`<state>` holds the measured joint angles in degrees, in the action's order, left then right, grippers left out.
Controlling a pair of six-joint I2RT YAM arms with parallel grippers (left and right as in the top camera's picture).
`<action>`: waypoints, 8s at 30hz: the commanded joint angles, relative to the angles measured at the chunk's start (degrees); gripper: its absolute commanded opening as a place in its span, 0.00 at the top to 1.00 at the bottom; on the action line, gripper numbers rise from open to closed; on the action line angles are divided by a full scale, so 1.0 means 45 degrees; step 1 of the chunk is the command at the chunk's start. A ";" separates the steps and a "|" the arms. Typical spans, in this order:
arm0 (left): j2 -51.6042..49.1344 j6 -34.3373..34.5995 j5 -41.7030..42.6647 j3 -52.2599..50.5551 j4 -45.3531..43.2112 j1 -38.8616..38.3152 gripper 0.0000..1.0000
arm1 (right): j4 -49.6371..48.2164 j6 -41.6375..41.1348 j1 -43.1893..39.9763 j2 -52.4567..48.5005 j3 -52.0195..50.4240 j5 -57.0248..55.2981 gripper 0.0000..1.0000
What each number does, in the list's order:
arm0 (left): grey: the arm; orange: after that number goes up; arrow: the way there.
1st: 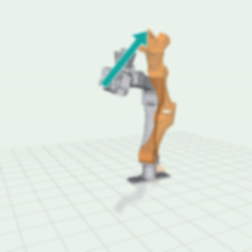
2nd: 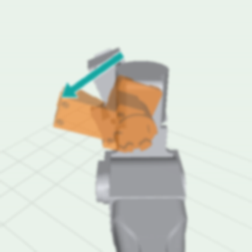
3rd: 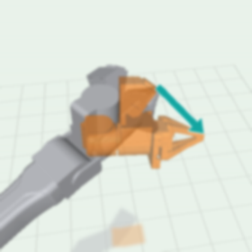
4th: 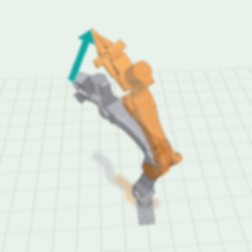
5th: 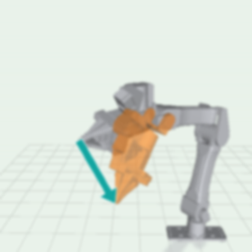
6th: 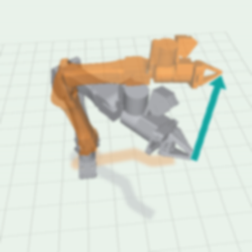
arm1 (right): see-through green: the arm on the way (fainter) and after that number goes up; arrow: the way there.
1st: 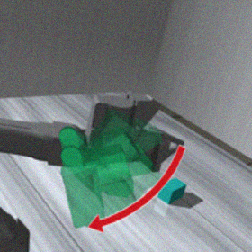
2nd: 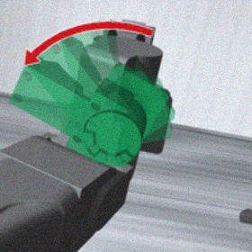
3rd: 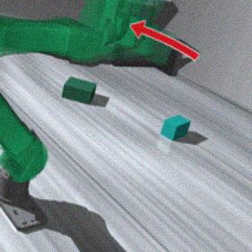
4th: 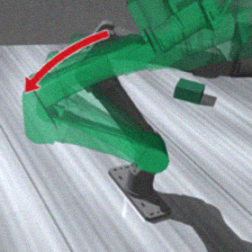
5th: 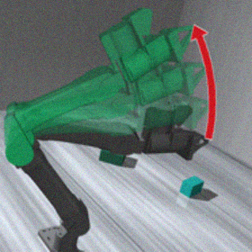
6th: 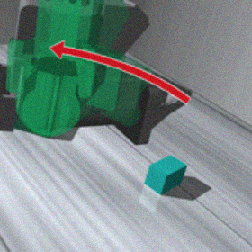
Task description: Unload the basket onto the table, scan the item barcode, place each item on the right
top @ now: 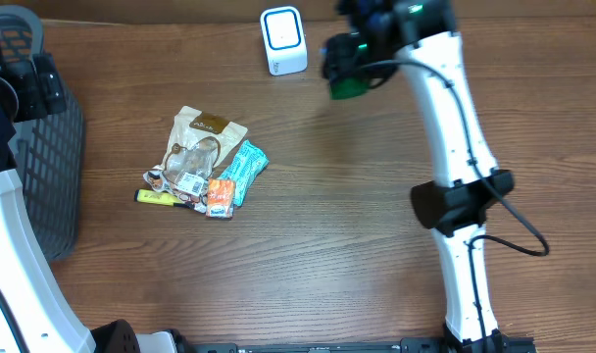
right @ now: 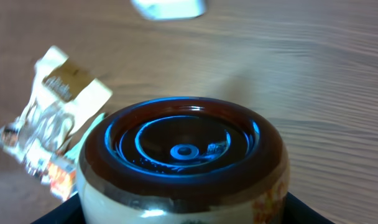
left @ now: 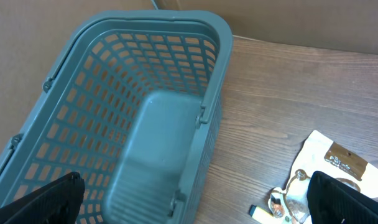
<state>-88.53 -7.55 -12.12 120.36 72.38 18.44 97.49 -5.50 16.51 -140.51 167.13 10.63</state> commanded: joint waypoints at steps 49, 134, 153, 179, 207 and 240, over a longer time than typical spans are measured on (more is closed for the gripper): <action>-0.0136 -0.0180 -0.0063 0.0063 -0.0039 0.0063 0.00 | -0.0957 -0.3793 -0.8174 0.1200 -0.6955 -0.3211 0.00; -0.0136 -0.0180 -0.0068 0.0063 -0.0044 0.0058 0.00 | -1.4260 -0.2492 0.4673 0.1486 -1.5261 0.2234 0.62; -0.0141 -0.0180 -0.0068 0.0063 -0.0039 0.0063 0.00 | -0.9753 -0.3536 0.1831 0.3711 -1.4678 0.0350 0.95; -0.0141 -0.0180 -0.0068 0.0063 -0.0039 0.0063 0.00 | -0.7427 0.0015 -0.0850 0.3808 -1.5188 0.2195 0.19; -0.0146 -0.0180 -0.0063 0.0063 -0.0039 0.0063 0.00 | -1.2891 -0.1375 -0.0253 0.3784 -1.9521 0.6897 0.52; -0.0160 -0.0180 -0.0068 0.0063 -0.0039 0.0063 0.00 | -1.1424 0.0228 -0.1554 1.4294 -1.8530 0.7257 0.96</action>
<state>-88.79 -7.55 -12.12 120.36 72.38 18.41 45.58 -5.56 9.41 -79.53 83.26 44.73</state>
